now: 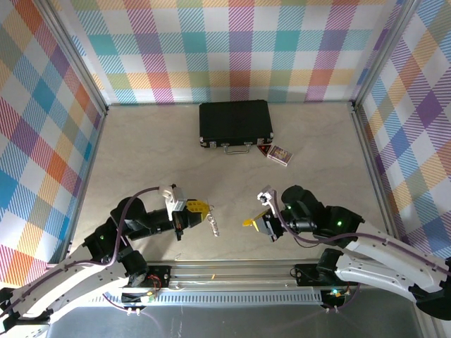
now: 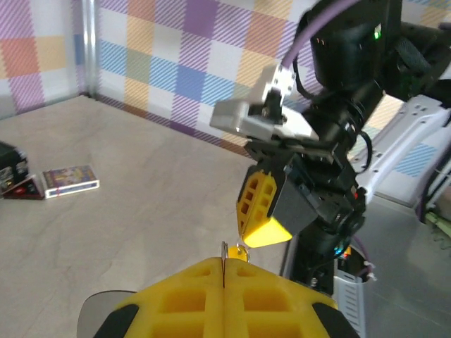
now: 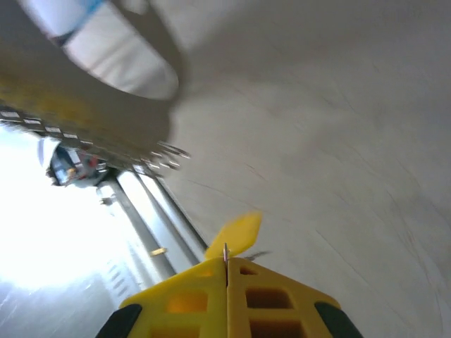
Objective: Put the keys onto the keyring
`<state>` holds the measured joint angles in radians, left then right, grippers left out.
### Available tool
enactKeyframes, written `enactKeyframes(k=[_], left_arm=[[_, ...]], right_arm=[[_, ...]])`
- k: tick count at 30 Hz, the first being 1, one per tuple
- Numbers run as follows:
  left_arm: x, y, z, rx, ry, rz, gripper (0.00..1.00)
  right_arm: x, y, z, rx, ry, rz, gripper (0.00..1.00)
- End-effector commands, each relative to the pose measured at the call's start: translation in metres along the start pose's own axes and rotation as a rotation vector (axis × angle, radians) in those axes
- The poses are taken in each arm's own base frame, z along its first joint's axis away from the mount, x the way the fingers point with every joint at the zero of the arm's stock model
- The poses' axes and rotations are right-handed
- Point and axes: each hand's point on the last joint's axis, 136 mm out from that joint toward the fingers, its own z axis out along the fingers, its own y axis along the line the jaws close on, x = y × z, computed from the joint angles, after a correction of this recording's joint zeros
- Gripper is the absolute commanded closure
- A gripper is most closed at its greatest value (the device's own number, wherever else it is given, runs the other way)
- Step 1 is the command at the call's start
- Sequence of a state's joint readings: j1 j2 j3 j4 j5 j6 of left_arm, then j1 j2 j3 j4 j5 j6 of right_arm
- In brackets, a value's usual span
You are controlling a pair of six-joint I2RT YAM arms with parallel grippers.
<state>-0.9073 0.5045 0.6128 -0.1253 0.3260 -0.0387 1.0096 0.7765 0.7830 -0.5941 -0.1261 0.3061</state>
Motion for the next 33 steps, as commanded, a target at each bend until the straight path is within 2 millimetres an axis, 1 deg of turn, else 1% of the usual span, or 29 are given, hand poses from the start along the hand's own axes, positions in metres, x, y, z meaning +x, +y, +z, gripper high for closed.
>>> enactKeyframes(k=[1,5,8,10,13,15,19,24,33], left_arm=[[-0.031,-0.028,-0.008,0.126,-0.036,0.080,1.00],[-0.038,-0.039,-0.007,0.181,0.007,0.115,1.00],[-0.044,-0.043,-0.007,0.201,0.010,0.127,1.00],[-0.047,-0.045,-0.007,0.211,0.005,0.130,1.00],[-0.046,-0.044,-0.005,0.211,0.002,0.129,1.00],[-0.045,-0.045,-0.004,0.216,0.004,0.128,1.00],[-0.046,-0.046,-0.004,0.226,0.007,0.134,1.00],[-0.045,-0.046,-0.004,0.227,0.020,0.149,1.00],[-0.043,-0.047,-0.001,0.236,0.034,0.154,1.00]], right_arm=[[-0.021,0.045,-0.019,-0.185,-0.014,-0.205,1.00],[-0.051,0.081,-0.041,-0.307,-0.023,-0.330,1.00],[-0.064,0.098,-0.055,-0.354,-0.024,-0.401,1.00],[-0.073,0.104,-0.060,-0.355,-0.032,-0.432,1.00],[-0.087,0.109,-0.063,-0.337,-0.045,-0.450,1.00],[-0.093,0.111,-0.061,-0.326,-0.044,-0.456,1.00],[-0.094,0.110,-0.050,-0.262,-0.001,-0.473,1.00],[-0.104,0.112,-0.048,-0.217,-0.031,-0.497,1.00],[-0.105,0.112,-0.036,-0.181,0.004,-0.506,1.00]])
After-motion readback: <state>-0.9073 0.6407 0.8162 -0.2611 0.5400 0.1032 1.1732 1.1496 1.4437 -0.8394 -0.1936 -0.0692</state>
